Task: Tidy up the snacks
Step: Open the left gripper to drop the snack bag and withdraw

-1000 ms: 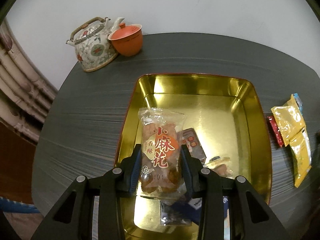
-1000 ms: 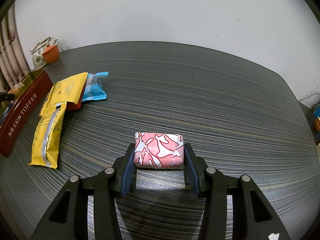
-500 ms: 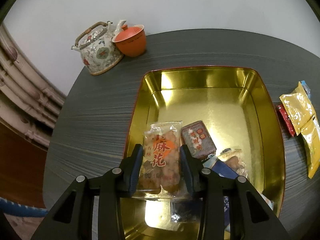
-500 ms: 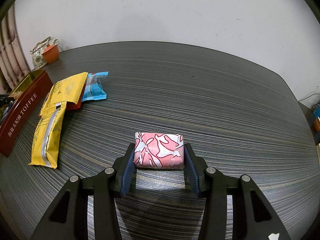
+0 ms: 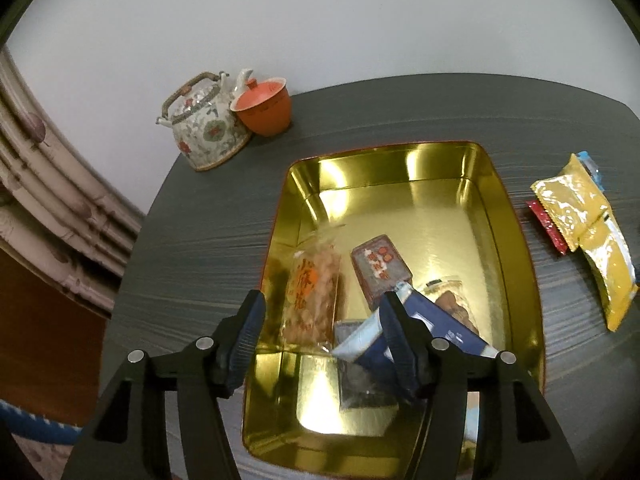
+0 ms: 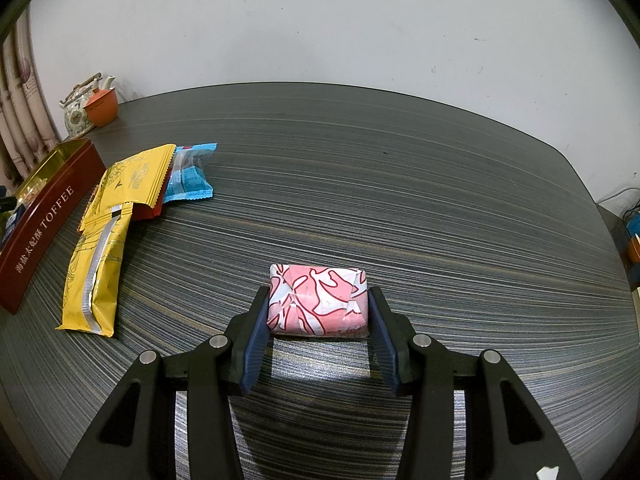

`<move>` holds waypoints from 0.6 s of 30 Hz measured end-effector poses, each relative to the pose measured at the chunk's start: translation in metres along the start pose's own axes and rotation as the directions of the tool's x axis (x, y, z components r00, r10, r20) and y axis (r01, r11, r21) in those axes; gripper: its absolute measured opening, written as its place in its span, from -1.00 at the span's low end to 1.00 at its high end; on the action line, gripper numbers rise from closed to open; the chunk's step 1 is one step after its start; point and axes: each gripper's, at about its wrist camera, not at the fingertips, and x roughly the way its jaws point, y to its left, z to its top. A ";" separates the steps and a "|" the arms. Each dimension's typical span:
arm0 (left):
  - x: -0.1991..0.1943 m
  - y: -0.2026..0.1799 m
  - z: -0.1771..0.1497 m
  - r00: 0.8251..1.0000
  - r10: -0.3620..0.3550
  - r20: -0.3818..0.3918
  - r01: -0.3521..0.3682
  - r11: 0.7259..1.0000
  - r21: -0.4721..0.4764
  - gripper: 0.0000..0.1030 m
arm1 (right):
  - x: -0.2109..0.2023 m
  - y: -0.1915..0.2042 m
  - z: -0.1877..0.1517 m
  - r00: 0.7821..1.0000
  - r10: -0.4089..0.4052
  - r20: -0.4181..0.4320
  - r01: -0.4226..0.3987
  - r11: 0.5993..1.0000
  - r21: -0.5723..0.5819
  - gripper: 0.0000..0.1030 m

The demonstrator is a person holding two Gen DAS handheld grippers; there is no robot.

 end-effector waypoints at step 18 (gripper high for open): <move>-0.053 0.033 -0.042 0.998 0.031 0.059 -0.025 0.996 -0.090 0.28 | 0.000 0.000 0.000 1.000 -0.004 0.000 0.004 1.000 0.004 -0.15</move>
